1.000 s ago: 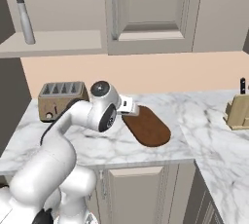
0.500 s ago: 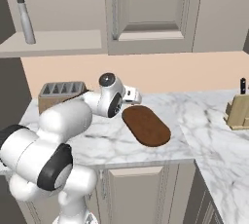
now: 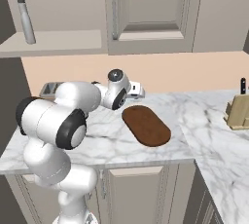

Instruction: Move the cutting board and knife to the sink. Then move spray from the cabinet to the counter.

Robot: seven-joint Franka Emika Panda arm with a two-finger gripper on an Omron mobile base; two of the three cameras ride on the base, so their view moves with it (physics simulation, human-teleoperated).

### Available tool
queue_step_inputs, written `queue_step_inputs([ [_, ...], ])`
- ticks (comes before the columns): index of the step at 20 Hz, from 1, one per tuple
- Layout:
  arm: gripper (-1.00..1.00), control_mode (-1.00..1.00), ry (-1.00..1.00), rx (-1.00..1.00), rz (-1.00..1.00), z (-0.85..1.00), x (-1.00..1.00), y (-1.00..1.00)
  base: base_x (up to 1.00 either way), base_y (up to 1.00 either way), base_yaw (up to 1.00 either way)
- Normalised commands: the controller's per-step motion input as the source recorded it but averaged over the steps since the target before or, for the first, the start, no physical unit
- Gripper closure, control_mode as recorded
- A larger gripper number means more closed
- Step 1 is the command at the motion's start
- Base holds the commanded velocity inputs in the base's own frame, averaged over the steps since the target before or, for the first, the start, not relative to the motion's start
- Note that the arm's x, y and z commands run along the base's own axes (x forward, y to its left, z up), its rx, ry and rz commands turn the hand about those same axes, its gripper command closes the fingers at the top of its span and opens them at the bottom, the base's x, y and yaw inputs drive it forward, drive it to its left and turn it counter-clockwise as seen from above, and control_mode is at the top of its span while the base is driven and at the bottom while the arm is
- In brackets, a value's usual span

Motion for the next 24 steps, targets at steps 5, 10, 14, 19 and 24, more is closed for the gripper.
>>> queue_step_inputs([
  [5, -1.0, -1.0, 0.0, 0.0, 0.06, -0.22, 0.48, -0.14, 0.0, 0.0, 0.0],
  [10, -1.0, -1.0, 0.0, 0.0, 0.0, -0.28, 0.51, 0.0, 0.0, 0.0, 0.0],
  [14, -1.0, -1.0, 0.05, 0.0, 0.0, -0.34, 0.58, 0.0, 0.0, 0.0, 0.0],
  [19, -1.0, -1.0, 0.04, 0.0, 0.0, -0.32, 0.53, 0.0, 0.0, 0.0, 0.0],
  [24, -1.0, -1.0, 0.02, 0.0, 0.0, -0.3, 0.58, 0.0, 0.0, 0.0, 0.0],
])
